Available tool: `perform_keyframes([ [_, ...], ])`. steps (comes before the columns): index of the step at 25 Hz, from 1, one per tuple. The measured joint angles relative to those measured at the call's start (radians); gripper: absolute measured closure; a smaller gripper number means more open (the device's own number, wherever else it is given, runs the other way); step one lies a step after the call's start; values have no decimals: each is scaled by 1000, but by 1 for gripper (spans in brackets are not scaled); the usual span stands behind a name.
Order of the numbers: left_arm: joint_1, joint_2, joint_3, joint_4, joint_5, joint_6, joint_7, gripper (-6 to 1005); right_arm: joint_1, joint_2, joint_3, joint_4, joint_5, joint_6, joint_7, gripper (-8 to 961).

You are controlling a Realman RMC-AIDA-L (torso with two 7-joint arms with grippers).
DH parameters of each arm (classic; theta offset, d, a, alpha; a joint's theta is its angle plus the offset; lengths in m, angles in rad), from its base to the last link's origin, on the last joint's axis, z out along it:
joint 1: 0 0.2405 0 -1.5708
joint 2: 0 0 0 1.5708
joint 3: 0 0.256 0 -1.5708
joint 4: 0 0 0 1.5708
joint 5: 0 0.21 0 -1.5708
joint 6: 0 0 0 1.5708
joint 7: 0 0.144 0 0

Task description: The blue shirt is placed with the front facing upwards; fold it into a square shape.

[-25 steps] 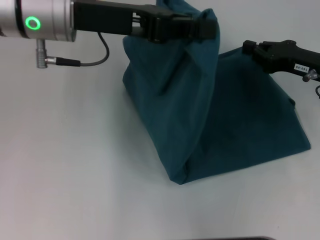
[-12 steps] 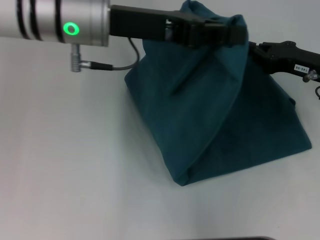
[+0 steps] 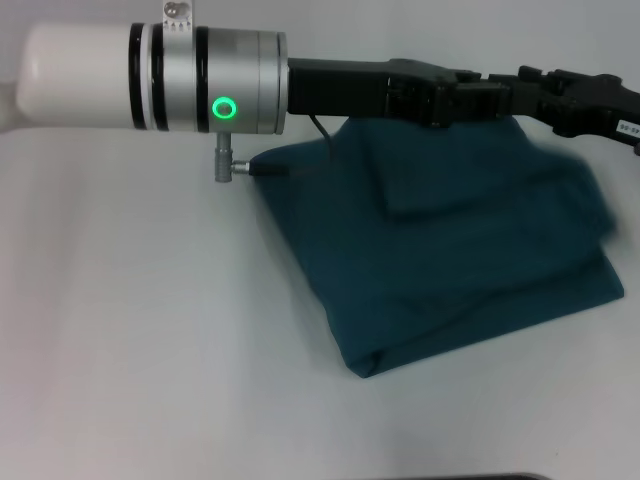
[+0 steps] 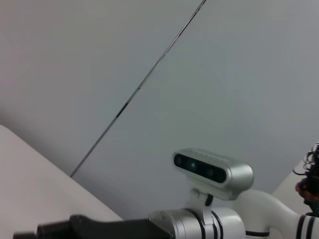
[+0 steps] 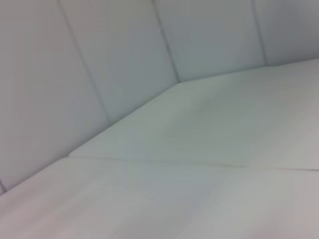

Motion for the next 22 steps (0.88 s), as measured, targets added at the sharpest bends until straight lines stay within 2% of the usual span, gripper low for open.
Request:
perform_keyframes([
  [3,27,2,-1,-15,-3,22,4,880,-21,-9,1,-6,35,1,3,594],
  [4,39,2,-1,-25,-3,29,4,880,-26,-14,1,-6,41,2,3,574],
  [8,89,5,-4,-76,-3,53,1,641,-37,-29,-1,-10,47,0,27,492],
  [14,174,15,-7,-156,-1,61,-4,350,-44,-30,-53,-86,10,-23,129,370],
  [17,231,20,-14,-202,3,60,2,210,-45,-25,-79,-132,-19,-67,162,374],
  [22,311,40,-34,-254,7,57,20,61,-45,-32,-114,-148,-31,-173,185,378],
])
